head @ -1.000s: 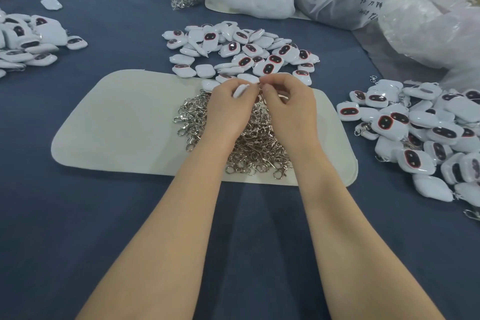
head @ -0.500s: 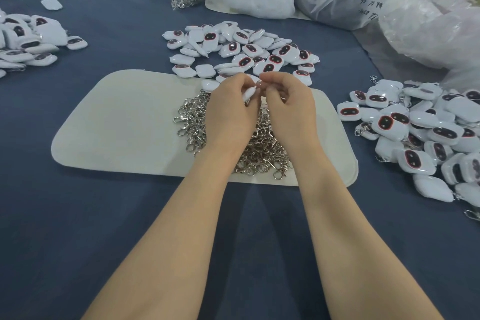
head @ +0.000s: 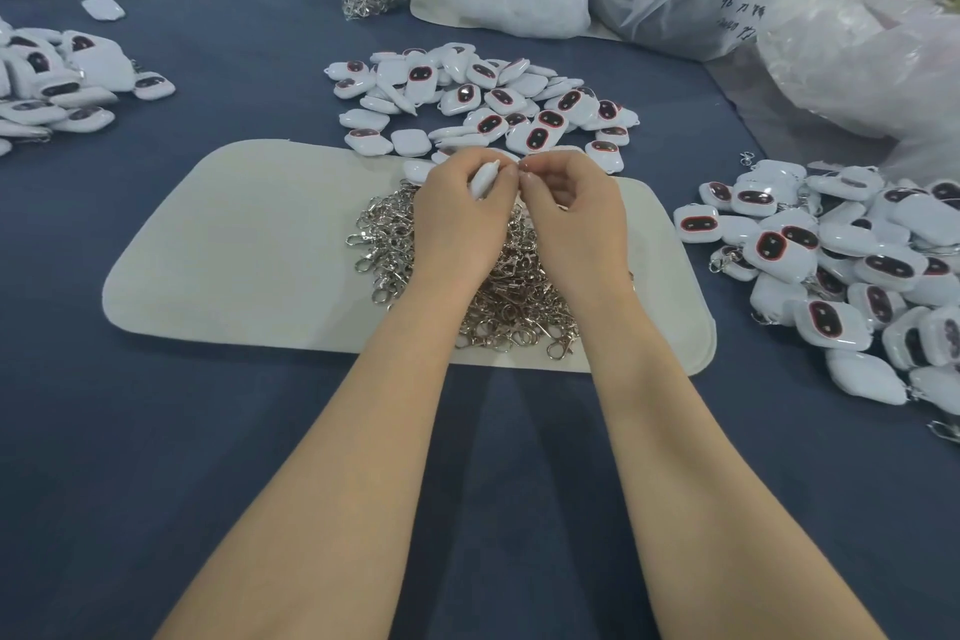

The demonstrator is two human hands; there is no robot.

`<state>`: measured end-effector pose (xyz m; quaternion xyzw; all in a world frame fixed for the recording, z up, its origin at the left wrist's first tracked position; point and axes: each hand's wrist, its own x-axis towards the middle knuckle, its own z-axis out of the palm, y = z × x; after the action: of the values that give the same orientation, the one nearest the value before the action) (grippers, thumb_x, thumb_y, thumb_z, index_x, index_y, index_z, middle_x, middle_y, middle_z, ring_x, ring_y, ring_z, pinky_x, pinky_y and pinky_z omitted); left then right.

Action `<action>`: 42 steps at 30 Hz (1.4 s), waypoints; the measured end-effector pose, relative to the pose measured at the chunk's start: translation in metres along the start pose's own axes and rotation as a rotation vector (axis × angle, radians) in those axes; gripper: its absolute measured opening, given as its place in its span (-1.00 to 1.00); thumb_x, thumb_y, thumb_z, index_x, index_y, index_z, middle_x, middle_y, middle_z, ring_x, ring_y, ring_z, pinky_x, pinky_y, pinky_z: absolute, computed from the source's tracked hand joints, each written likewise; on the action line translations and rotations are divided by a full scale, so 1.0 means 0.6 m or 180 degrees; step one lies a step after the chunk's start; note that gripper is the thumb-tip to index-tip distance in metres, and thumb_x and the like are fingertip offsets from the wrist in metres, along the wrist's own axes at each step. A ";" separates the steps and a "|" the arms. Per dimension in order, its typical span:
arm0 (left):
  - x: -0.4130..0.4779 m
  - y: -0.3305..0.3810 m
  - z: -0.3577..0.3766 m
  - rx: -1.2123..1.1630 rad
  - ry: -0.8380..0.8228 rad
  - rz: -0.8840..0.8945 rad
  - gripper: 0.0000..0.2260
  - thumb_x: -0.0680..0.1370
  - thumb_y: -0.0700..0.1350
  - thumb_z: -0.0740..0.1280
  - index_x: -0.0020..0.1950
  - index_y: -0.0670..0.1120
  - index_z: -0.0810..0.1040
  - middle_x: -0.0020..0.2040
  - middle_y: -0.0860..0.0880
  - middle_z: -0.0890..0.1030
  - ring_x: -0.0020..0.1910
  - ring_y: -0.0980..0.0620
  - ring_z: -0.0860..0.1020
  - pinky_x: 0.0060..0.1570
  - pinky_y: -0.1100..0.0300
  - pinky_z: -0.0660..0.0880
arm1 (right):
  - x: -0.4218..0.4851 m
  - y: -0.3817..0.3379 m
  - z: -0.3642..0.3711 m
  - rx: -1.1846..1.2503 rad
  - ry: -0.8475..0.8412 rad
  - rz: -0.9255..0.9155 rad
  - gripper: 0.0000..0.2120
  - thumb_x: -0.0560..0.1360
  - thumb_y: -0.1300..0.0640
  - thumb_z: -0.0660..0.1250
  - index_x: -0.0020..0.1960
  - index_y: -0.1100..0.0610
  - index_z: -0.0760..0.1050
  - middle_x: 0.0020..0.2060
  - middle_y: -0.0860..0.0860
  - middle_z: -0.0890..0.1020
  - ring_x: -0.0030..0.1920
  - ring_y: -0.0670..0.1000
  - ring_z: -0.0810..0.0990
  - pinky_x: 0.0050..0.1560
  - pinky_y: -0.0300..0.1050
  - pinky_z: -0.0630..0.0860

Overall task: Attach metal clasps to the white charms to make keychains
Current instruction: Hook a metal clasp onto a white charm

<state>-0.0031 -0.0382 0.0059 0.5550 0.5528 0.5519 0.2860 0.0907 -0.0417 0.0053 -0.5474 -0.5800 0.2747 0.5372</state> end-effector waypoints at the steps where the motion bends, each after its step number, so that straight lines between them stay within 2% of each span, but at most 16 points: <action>1: 0.000 0.000 0.000 0.0078 0.0001 0.0053 -0.91 0.53 -0.17 0.32 -0.13 -0.01 0.57 -0.24 0.17 0.55 -0.25 0.26 0.48 -0.25 0.49 0.35 | 0.000 0.001 0.000 -0.0034 0.0033 -0.0015 -0.86 0.52 0.27 0.28 -0.05 0.04 0.53 -0.18 -0.15 0.59 -0.10 -0.12 0.57 -0.05 -0.34 0.49; 6: -0.006 -0.002 0.002 0.0331 0.0009 0.0281 -0.93 0.55 -0.15 0.32 -0.08 -0.03 0.59 -0.19 0.14 0.55 -0.21 0.20 0.48 -0.23 0.49 0.34 | -0.002 0.003 -0.001 -0.0209 0.0122 -0.0145 -0.86 0.54 0.26 0.26 -0.07 0.04 0.50 -0.22 -0.20 0.55 -0.19 -0.30 0.51 -0.13 -0.47 0.41; 11: -0.008 -0.002 0.003 0.0439 0.0008 0.0419 -0.92 0.56 -0.09 0.31 -0.13 0.00 0.54 -0.25 0.16 0.52 -0.21 0.15 0.48 -0.26 0.44 0.33 | -0.003 0.001 -0.003 -0.0365 0.0125 -0.0244 -0.88 0.56 0.25 0.24 -0.04 0.06 0.51 -0.17 -0.14 0.57 -0.17 -0.26 0.50 -0.12 -0.51 0.37; 14: -0.007 -0.001 0.004 0.0397 0.0023 0.0437 -0.91 0.56 -0.10 0.30 -0.13 -0.03 0.56 -0.23 0.12 0.55 -0.22 0.14 0.49 -0.24 0.38 0.36 | -0.002 0.001 -0.001 -0.0315 0.0138 -0.0149 -0.89 0.56 0.22 0.25 -0.07 0.04 0.50 -0.21 -0.20 0.56 -0.19 -0.27 0.52 -0.14 -0.51 0.39; 18: -0.006 0.002 0.002 0.0300 0.0070 0.0374 -0.91 0.56 -0.12 0.30 -0.15 -0.01 0.54 -0.28 0.19 0.52 -0.28 0.31 0.48 -0.29 0.51 0.33 | 0.000 0.002 0.000 -0.0210 0.0058 0.0011 -0.91 0.54 0.19 0.28 -0.09 0.04 0.51 -0.25 -0.20 0.57 -0.18 -0.20 0.54 -0.13 -0.46 0.42; 20: -0.006 0.002 0.001 0.0274 0.0071 0.0362 -0.90 0.56 -0.13 0.31 -0.16 0.01 0.53 -0.29 0.21 0.52 -0.30 0.34 0.47 -0.29 0.52 0.34 | -0.001 0.002 -0.001 -0.0181 0.0076 -0.0008 -0.90 0.54 0.20 0.29 -0.10 0.03 0.50 -0.26 -0.21 0.56 -0.20 -0.25 0.53 -0.14 -0.48 0.42; 23: -0.008 0.000 0.003 0.0309 0.0018 0.0326 -0.89 0.56 -0.11 0.30 -0.16 0.01 0.54 -0.31 0.20 0.52 -0.31 0.26 0.48 -0.31 0.46 0.35 | -0.002 0.003 -0.002 -0.0252 0.0182 -0.0136 -0.90 0.54 0.21 0.28 -0.11 0.03 0.49 -0.25 -0.21 0.55 -0.22 -0.32 0.51 -0.17 -0.49 0.40; 25: -0.009 -0.001 0.005 0.0306 -0.0008 0.0302 -0.89 0.56 -0.08 0.31 -0.16 0.00 0.55 -0.32 0.18 0.52 -0.29 0.17 0.49 -0.30 0.40 0.35 | -0.003 0.005 -0.003 -0.0390 0.0216 -0.0230 -0.92 0.54 0.20 0.27 -0.09 0.05 0.48 -0.22 -0.17 0.56 -0.20 -0.26 0.51 -0.16 -0.47 0.40; 29: -0.009 -0.002 0.006 0.0346 0.0004 0.0329 -0.91 0.55 -0.05 0.33 -0.08 -0.05 0.59 -0.20 0.12 0.57 -0.16 0.12 0.53 -0.18 0.32 0.41 | -0.002 0.011 -0.003 -0.0751 0.0166 -0.0427 -0.91 0.55 0.23 0.23 -0.06 0.09 0.48 -0.15 -0.06 0.57 -0.13 -0.10 0.51 -0.08 -0.27 0.45; 32: -0.010 -0.002 0.006 0.0447 0.0001 0.0407 -0.94 0.55 -0.08 0.33 -0.10 -0.03 0.55 -0.18 0.10 0.56 -0.15 0.10 0.52 -0.16 0.28 0.41 | 0.000 0.017 -0.001 -0.0996 0.0095 -0.0476 -0.90 0.55 0.25 0.21 -0.03 0.15 0.51 -0.14 -0.02 0.57 -0.12 -0.05 0.51 -0.06 -0.19 0.45; 34: -0.011 -0.002 0.006 0.0489 -0.0005 0.0419 -0.93 0.55 -0.09 0.32 -0.11 -0.04 0.55 -0.20 0.10 0.55 -0.18 0.11 0.50 -0.21 0.31 0.38 | 0.000 0.017 0.000 -0.0950 0.0092 -0.0451 -0.90 0.55 0.24 0.22 -0.03 0.14 0.51 -0.14 -0.03 0.57 -0.12 -0.06 0.50 -0.07 -0.23 0.45; 38: -0.010 -0.001 0.005 0.0429 -0.0008 0.0364 -0.93 0.55 -0.10 0.32 -0.13 -0.04 0.55 -0.25 0.14 0.53 -0.24 0.16 0.48 -0.25 0.39 0.37 | -0.002 0.015 0.001 -0.0630 0.0116 -0.0308 -0.90 0.55 0.24 0.25 -0.08 0.06 0.45 -0.20 -0.14 0.53 -0.19 -0.20 0.50 -0.14 -0.45 0.40; 42: -0.008 -0.002 0.005 0.0360 -0.0071 0.0268 -0.90 0.55 -0.09 0.32 -0.15 -0.04 0.54 -0.29 0.13 0.53 -0.29 0.16 0.46 -0.29 0.38 0.35 | 0.000 0.014 -0.002 -0.0513 0.0153 -0.0230 -0.91 0.56 0.22 0.24 -0.09 0.06 0.42 -0.27 -0.22 0.49 -0.22 -0.38 0.47 -0.20 -0.51 0.36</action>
<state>0.0006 -0.0417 0.0024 0.5991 0.5561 0.5251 0.2368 0.0947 -0.0400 -0.0021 -0.5740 -0.6065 0.1943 0.5147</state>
